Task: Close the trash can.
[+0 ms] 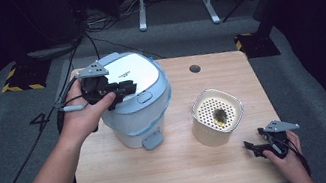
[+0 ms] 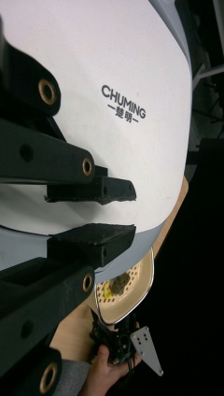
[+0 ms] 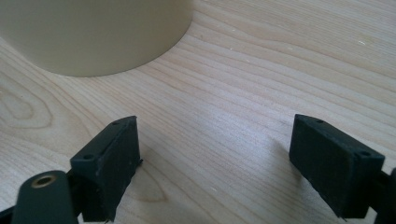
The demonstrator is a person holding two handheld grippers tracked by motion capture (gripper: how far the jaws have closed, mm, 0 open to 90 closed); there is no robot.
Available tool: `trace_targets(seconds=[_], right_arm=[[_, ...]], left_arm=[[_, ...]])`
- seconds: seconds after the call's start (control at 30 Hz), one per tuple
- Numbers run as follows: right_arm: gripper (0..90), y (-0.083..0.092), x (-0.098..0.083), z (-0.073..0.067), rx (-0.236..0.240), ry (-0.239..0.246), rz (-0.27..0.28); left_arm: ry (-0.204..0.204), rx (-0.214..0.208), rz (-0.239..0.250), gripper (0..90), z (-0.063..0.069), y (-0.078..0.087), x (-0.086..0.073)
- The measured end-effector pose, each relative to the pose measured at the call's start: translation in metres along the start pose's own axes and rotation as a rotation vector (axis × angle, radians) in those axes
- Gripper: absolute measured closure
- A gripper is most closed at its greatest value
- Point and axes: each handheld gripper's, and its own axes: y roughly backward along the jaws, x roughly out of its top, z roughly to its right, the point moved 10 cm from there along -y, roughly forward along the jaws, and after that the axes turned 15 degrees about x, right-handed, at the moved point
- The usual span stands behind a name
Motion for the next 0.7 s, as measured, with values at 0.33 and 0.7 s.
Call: trace_targets(seconds=[0.33, 0.7], right_arm=[[16.3, 0.0000, 0.0000, 0.0000, 0.000, 0.000, 0.000], [16.3, 0.0000, 0.0001, 0.0001, 0.000, 0.002, 0.000]], left_arm=[[-0.067, 0.091, 0.007, 88.1, -0.0032, -0.0054, 0.0020], [-0.066, 0.117, -0.011, 90.0, -0.0011, -0.0068, 0.0019]])
